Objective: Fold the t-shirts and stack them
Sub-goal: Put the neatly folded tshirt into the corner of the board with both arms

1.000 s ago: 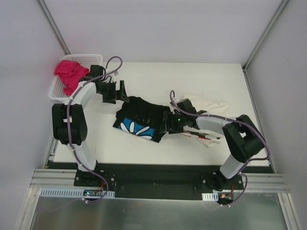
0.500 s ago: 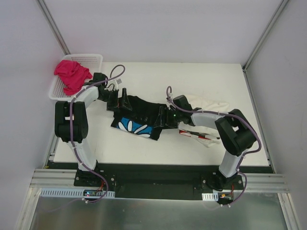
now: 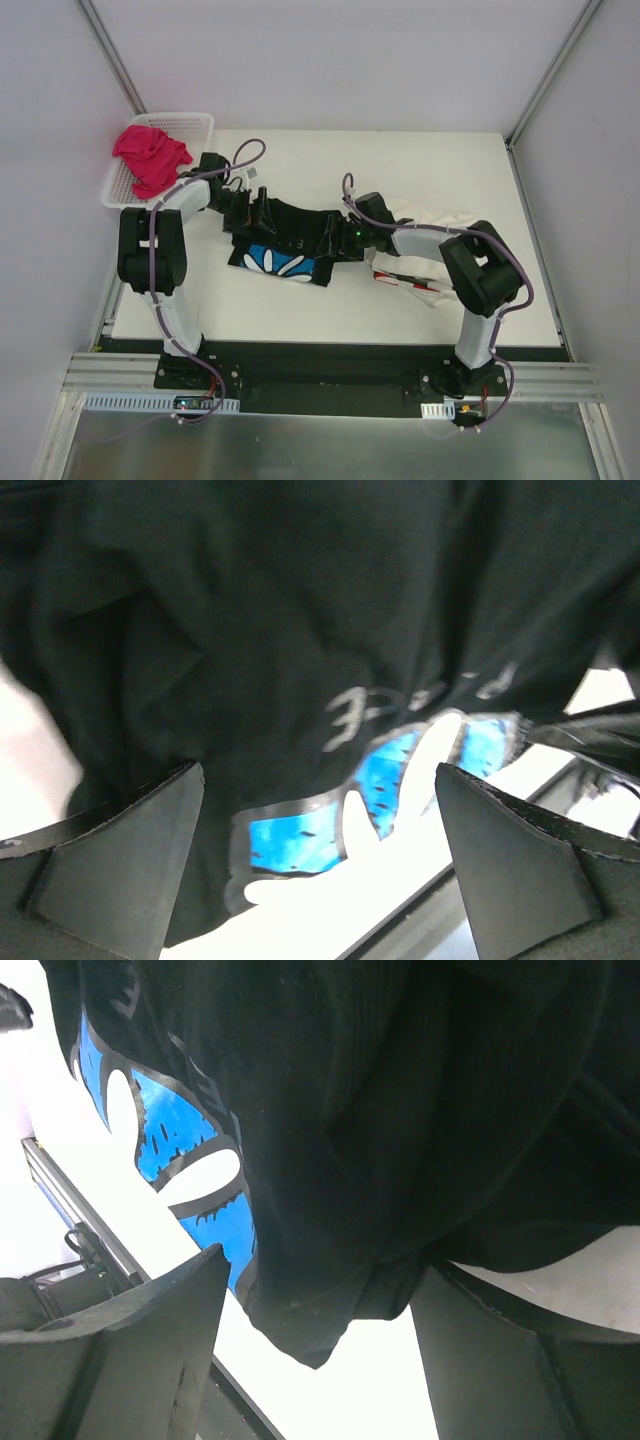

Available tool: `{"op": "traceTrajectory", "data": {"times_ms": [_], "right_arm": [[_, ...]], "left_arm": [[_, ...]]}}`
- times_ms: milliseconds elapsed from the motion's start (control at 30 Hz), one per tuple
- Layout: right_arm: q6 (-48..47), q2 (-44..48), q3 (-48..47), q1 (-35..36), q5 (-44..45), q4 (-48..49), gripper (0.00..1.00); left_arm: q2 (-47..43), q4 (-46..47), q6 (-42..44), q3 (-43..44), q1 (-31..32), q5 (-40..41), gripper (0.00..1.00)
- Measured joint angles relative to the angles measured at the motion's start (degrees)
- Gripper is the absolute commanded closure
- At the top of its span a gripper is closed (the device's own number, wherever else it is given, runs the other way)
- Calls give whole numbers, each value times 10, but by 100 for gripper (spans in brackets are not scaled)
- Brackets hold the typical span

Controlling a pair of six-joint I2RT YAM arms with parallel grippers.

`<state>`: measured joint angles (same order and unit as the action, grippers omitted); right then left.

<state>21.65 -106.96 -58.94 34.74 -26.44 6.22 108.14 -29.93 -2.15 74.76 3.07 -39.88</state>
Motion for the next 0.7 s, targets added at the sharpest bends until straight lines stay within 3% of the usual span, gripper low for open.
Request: {"op": "traceTrajectory", "data": {"times_ms": [333,467,700], "right_arm": [[5,-6,0,-8,-14,11,25],[6,-6,1,-10,-17,14,26],[9,-6,10,-22,-30,28,25]], "left_arm": [[-34,-8,-14,25,-18,218,1],[-34,-7,-16,29,-19,256,1],[-16,1,-21,26,-19,249,1]]}}
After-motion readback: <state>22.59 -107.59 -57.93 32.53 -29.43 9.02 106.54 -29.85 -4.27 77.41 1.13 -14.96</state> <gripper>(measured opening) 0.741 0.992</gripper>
